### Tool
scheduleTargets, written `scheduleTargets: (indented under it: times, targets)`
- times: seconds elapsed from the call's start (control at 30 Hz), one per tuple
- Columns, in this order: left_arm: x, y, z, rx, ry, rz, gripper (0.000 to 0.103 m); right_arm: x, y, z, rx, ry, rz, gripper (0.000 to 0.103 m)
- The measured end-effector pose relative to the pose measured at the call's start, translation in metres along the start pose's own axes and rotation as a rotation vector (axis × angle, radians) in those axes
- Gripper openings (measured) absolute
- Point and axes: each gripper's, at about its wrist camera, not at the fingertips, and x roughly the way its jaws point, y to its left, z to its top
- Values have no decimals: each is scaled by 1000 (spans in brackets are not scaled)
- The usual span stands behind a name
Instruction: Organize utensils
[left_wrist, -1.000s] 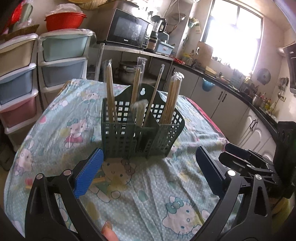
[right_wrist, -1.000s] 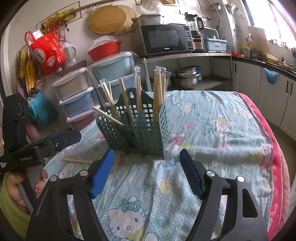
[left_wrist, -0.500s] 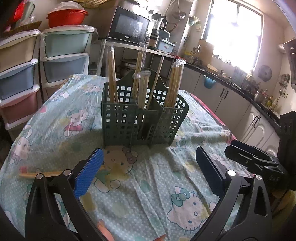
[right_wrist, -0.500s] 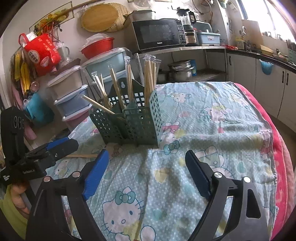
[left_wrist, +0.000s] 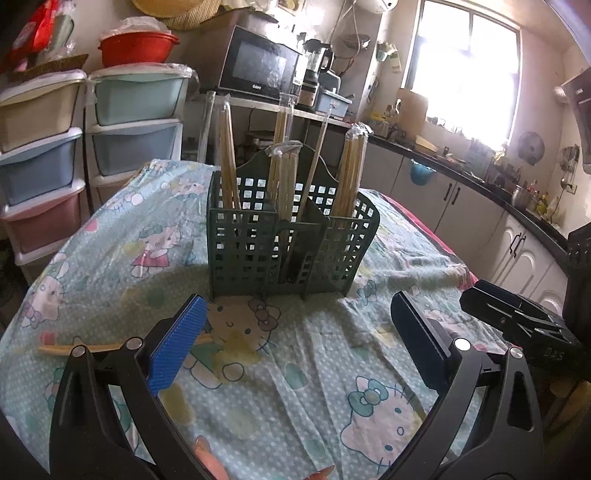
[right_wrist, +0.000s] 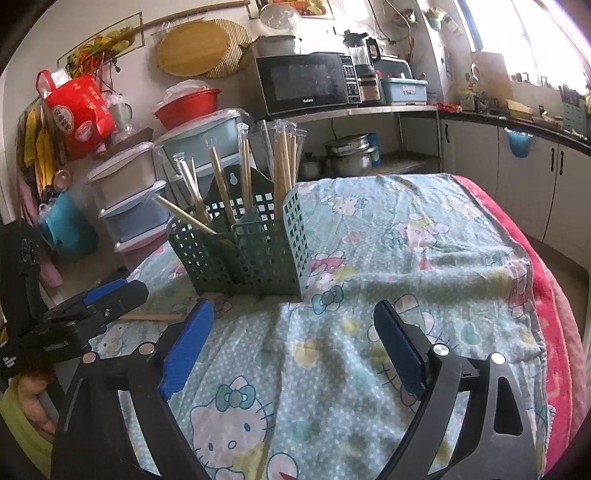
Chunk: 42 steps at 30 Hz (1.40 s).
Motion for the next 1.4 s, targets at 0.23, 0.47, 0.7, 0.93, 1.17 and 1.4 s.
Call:
scheduleTargets:
  times: [0.23, 0.47, 0.7, 0.93, 1.17, 1.4]
  targets:
    - [-1, -3, -2, 13, -20, 7, 92, -1, -1, -5, -4, -32, -21, 89]
    - [-2, -6, -4, 30, -54, 24, 92, -6, 3, -10, -33, -102, -40, 95]
    - [-2, -1, -9, 13, -88, 19, 92, -7, 8, -16, -61, -153, -69, 96]
    - [0, 1, -15, 12, -115, 19, 92, -5, 11, -25, -83, -185, -103, 96]
    - [3, 1, -20, 23, -129, 24, 92, -10, 13, -30, -90, -228, -121, 96]
    - [4, 0, -22, 28, -139, 24, 92, -12, 14, -33, -101, -241, -132, 96]
